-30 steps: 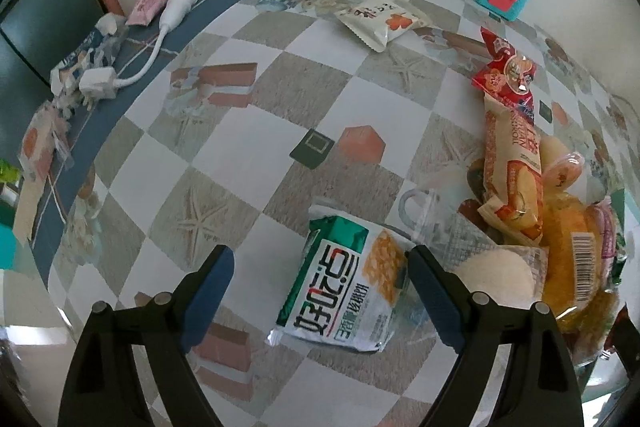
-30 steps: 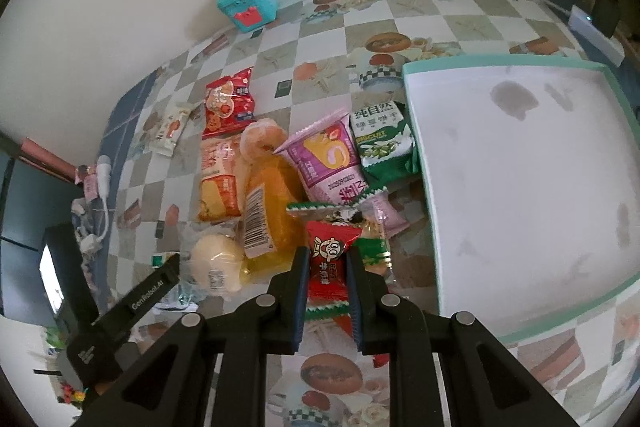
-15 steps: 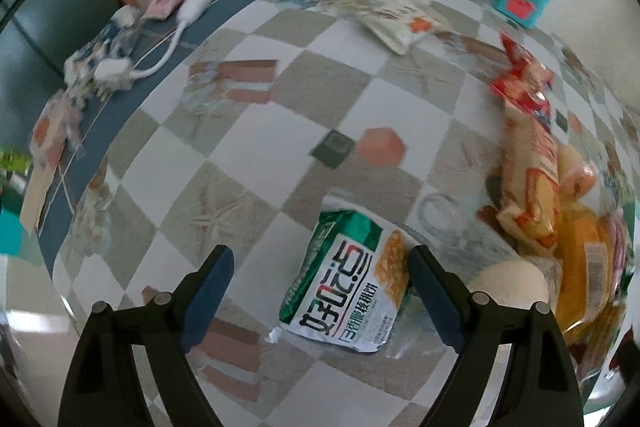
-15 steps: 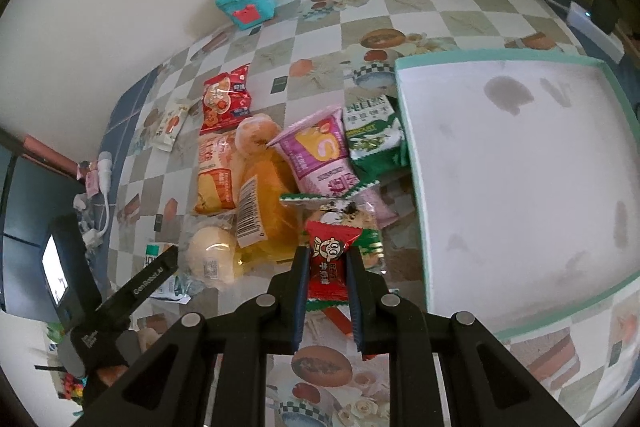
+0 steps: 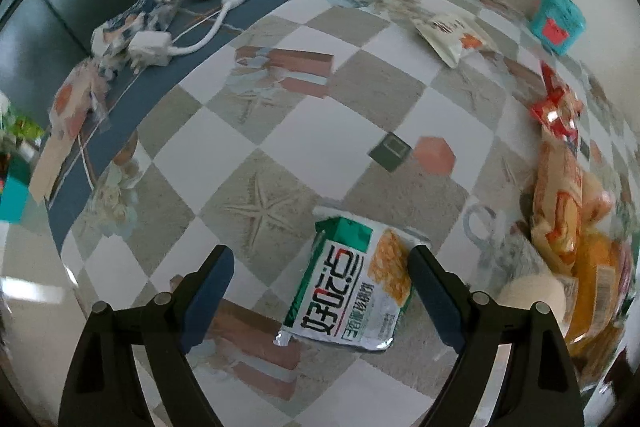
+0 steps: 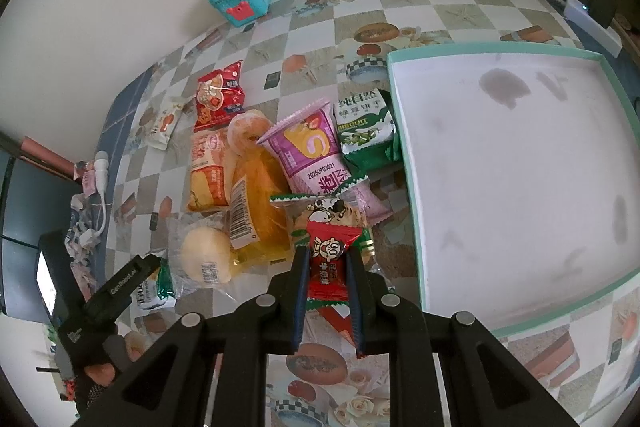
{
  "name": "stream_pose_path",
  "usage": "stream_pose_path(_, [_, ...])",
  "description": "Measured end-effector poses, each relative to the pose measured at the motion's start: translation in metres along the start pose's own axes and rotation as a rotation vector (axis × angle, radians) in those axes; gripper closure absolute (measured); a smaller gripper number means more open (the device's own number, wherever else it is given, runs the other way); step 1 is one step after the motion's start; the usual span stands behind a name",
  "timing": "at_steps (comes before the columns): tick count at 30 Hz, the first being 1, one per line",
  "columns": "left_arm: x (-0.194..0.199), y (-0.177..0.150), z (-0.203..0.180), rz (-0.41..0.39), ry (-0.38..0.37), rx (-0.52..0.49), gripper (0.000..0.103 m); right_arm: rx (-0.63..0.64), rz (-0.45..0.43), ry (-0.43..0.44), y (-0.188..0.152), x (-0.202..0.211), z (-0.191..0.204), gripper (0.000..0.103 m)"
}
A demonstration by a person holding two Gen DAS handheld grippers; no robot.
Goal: Organize snacks
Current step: 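Grasp the green-white biscuit pack with the left tool while the right tool holds the candy, then carry the candy into the white tray and open the right tool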
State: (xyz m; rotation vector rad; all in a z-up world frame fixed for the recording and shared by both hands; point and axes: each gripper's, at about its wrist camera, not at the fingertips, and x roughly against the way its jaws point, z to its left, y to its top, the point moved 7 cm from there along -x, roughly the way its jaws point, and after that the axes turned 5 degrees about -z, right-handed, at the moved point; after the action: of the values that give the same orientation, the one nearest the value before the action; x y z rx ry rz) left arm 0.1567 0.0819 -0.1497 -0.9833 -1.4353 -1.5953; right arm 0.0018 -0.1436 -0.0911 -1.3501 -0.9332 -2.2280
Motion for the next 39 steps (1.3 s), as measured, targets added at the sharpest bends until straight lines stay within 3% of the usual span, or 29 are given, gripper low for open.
stream_pose_path(1, [0.000, -0.001, -0.003, 0.002, 0.000, -0.020, 0.014, 0.000, 0.000, 0.001, 0.000, 0.000, 0.000, 0.084])
stream_pose_path(5, [0.002, -0.003, -0.016, 0.012, -0.081, -0.054, 0.046, -0.002, 0.002, 0.000, 0.000, 0.000, 0.000, 0.084])
stream_pose_path(13, [0.014, -0.003, -0.016, -0.012, -0.085, -0.062, 0.058, -0.005, -0.003, 0.008, 0.000, 0.002, -0.001, 0.084])
stream_pose_path(24, [0.073, 0.007, -0.021, -0.134, -0.114, -0.066, 0.058, -0.046, -0.014, 0.016, 0.007, 0.007, -0.013, 0.084])
stream_pose_path(28, [0.105, 0.010, -0.052, -0.190, -0.186, -0.121, 0.058, -0.087, -0.039, -0.033, 0.016, 0.011, -0.034, 0.084])
stream_pose_path(32, [0.124, -0.003, -0.113, -0.160, -0.309, -0.233, 0.058, -0.168, -0.056, -0.083, 0.020, 0.014, -0.064, 0.084])
stream_pose_path(39, [0.147, -0.033, -0.222, -0.123, -0.423, -0.432, 0.058, -0.299, -0.085, -0.134, 0.025, 0.019, -0.110, 0.084])
